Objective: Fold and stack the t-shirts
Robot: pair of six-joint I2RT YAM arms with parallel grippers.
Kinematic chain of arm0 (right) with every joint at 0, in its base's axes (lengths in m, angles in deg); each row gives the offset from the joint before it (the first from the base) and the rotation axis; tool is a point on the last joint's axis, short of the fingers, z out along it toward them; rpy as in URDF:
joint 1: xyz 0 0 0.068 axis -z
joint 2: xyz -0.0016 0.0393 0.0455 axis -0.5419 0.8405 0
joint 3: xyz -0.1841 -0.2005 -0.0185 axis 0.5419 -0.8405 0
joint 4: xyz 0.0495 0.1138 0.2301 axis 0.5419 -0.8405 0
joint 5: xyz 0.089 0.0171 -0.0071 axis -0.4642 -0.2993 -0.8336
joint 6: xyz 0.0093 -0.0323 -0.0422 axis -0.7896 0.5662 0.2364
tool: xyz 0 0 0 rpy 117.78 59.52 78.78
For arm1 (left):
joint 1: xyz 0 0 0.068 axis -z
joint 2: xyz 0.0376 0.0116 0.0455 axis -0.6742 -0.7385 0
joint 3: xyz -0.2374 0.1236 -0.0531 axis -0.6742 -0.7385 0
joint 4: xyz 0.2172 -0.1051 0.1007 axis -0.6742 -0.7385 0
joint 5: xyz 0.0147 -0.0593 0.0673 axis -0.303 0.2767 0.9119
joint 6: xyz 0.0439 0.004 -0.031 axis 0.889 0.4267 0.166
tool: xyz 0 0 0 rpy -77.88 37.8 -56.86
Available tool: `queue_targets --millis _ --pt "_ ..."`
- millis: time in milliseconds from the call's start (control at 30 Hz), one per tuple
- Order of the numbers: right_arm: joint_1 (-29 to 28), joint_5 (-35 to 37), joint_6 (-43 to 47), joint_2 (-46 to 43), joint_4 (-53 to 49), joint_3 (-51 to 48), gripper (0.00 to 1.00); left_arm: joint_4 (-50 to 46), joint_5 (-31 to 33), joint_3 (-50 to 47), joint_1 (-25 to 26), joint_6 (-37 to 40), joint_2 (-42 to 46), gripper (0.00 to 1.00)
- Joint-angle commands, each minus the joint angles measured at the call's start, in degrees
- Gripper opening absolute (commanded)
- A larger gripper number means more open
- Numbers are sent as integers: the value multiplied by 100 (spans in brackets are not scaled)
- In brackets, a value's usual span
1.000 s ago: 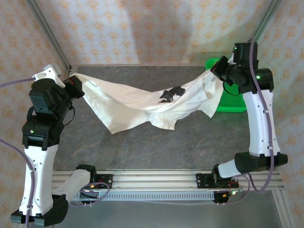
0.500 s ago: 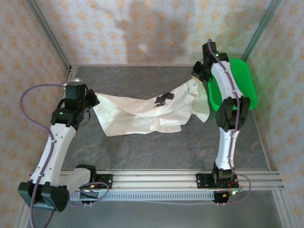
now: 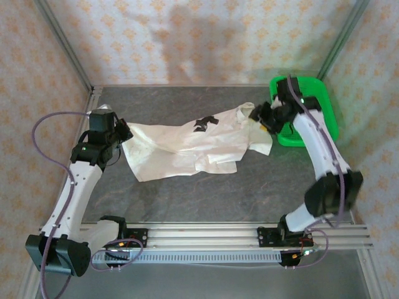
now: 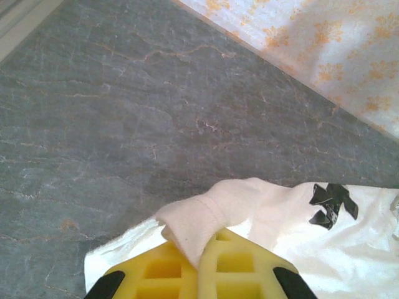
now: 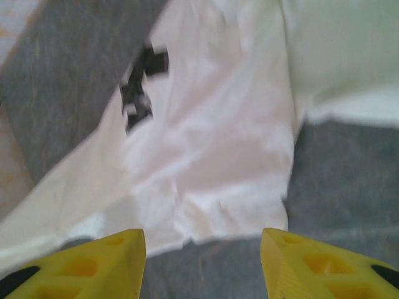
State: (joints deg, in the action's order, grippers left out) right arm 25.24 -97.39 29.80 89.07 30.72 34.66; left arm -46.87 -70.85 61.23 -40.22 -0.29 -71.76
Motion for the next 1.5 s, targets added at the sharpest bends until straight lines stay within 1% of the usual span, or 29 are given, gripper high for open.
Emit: queue_targets --millis 0,67,133,200,333,533,667,833,1467 --pt "-134 -899 -821 73 925 -1474 48 165 -129 -82 -51 56 -30 0" --pt "-299 -1052 -1166 140 1596 -2017 46 124 -160 -110 -55 84 -59 0" --pt "-543 -1180 -1431 405 2160 -2260 45 91 -166 -121 -51 103 -59 0" --pt "-746 -1154 -1462 719 2243 -2239 42 85 -165 -132 -52 112 -44 0" --pt "-876 -1030 -1467 1050 2169 -2276 38 65 -138 -114 -52 145 21 0" --pt "-875 -774 -1253 949 1565 -2310 37 26 -101 -166 -52 128 151 0" --pt "-875 -761 -1212 882 1463 -2522 37 -1 -74 -225 -52 120 233 0" --pt "-876 -768 -1198 967 1590 -2682 37 -49 -60 -301 -57 110 322 0" --pt "-906 -691 -1152 1447 1856 -2726 35 -21 -39 -444 -52 58 450 0"
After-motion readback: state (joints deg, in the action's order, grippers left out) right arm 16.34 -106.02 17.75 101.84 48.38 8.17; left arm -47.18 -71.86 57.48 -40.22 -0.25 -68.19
